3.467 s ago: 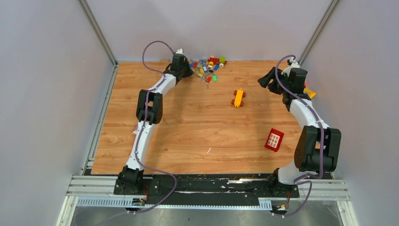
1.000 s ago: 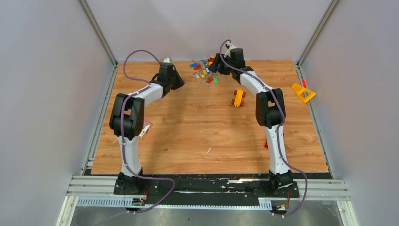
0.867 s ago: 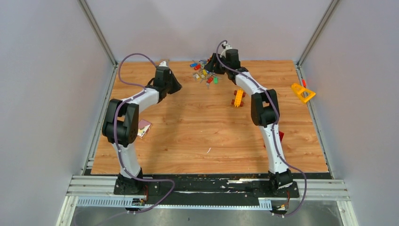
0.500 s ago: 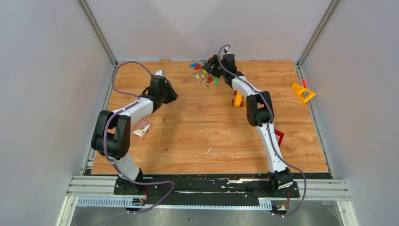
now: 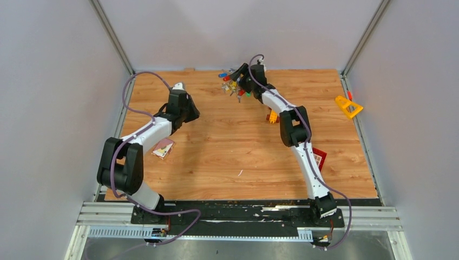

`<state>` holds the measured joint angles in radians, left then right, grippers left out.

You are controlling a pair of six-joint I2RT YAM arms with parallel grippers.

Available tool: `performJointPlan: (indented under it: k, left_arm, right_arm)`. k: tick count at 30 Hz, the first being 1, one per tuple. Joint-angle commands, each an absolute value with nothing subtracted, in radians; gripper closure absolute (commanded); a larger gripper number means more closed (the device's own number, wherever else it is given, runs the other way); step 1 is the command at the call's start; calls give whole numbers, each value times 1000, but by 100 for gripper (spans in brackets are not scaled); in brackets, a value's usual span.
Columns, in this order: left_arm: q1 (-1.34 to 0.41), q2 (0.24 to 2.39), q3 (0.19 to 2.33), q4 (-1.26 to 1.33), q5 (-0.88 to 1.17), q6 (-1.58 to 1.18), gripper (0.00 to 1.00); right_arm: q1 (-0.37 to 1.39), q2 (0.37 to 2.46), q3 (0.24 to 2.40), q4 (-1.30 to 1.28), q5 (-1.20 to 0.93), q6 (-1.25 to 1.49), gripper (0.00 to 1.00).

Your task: Remove the keys from the keyring

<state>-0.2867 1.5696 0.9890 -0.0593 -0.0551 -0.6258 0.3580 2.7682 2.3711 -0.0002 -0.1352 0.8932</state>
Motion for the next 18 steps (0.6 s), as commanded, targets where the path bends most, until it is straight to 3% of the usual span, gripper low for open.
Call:
performJointPlan:
  k: [1, 7, 18]
  left_arm:
    - [-288, 1519, 977, -90, -91, -599, 64]
    - [-288, 1478, 960, -123, -118, -588, 57]
    - [-288, 1335, 867, -164, -134, -577, 44]
  right_arm:
    - [381, 2652, 2274, -225, -6, 888, 22]
    - [393, 2520, 2136, -352, 66, 843, 21]
    - [455, 2219, 1636, -321, -83, 764, 20]
